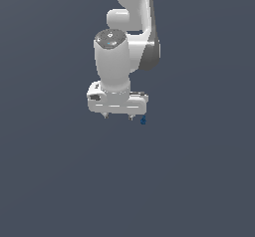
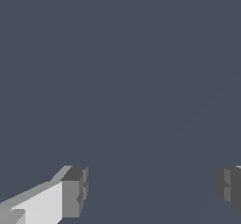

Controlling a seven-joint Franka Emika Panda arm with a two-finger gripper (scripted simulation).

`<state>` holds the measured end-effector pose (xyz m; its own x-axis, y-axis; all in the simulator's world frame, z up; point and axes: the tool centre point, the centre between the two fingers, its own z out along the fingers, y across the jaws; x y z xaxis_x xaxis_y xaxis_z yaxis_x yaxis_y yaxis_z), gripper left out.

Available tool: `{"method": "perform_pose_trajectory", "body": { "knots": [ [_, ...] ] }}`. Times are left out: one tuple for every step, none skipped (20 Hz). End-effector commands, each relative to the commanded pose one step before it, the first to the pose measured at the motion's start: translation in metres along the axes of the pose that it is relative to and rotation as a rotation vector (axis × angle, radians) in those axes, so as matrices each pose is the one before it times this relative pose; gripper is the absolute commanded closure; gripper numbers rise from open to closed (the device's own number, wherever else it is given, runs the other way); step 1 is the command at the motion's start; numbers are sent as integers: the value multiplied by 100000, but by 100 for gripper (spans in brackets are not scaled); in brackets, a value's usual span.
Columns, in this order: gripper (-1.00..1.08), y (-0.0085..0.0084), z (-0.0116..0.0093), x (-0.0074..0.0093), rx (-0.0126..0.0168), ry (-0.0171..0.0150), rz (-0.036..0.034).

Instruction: Pick up the object and move it to a goal position.

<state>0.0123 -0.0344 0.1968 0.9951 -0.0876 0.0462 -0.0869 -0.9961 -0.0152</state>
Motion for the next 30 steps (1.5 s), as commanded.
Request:
{"method": "perform_pose_trajectory", "body": {
  "knots": [
    [-92,1,0,0,0,0,0],
    [-92,48,8,-5,0,0,0],
    [-92,89,61,-6,-36,-58,-70],
    [-92,149,100,-9,-57,-97,-106],
    [-92,219,129,-13,-69,-121,-118],
    [-92,286,157,-15,-83,-150,-116],
    [-92,345,165,-13,-85,-160,-72],
    [-92,306,140,0,-77,-150,7],
    [-92,254,84,7,-47,-94,90],
    [-92,188,42,15,-28,-58,141],
    [-92,122,8,20,-12,-26,167],
    [-92,48,-16,18,1,1,138],
    [-92,-42,-7,5,0,0,0],
    [-92,-87,5,-31,11,24,-206],
    [-92,-120,60,-54,-10,-18,-420],
    [-92,-150,104,-82,-21,-42,-631],
    [-92,-186,148,-111,-32,-63,-854],
    [-92,-232,190,-142,-40,-84,-1092],
    [-92,-290,230,-172,-47,-100,-1340],
    [-92,-355,266,-202,-50,-113,-1586],
    [-92,-419,302,-231,-53,-126,-1834],
    [-92,-480,338,-259,-55,-141,-2081],
    [-92,-537,377,-286,-56,-158,-2334],
    [-92,-598,414,-313,-55,-174,-2590],
    [-92,-664,448,-337,-51,-187,-2850],
    [-92,-733,481,-360,-44,-200,-3114],
    [-92,-801,513,-381,-35,-212,-3380],
    [-92,-873,543,-399,-23,-222,-3650],
    [-92,-947,571,-415,-7,-231,-3923],
    [-92,-979,572,-409,12,-228,-4016]
  ]
}}
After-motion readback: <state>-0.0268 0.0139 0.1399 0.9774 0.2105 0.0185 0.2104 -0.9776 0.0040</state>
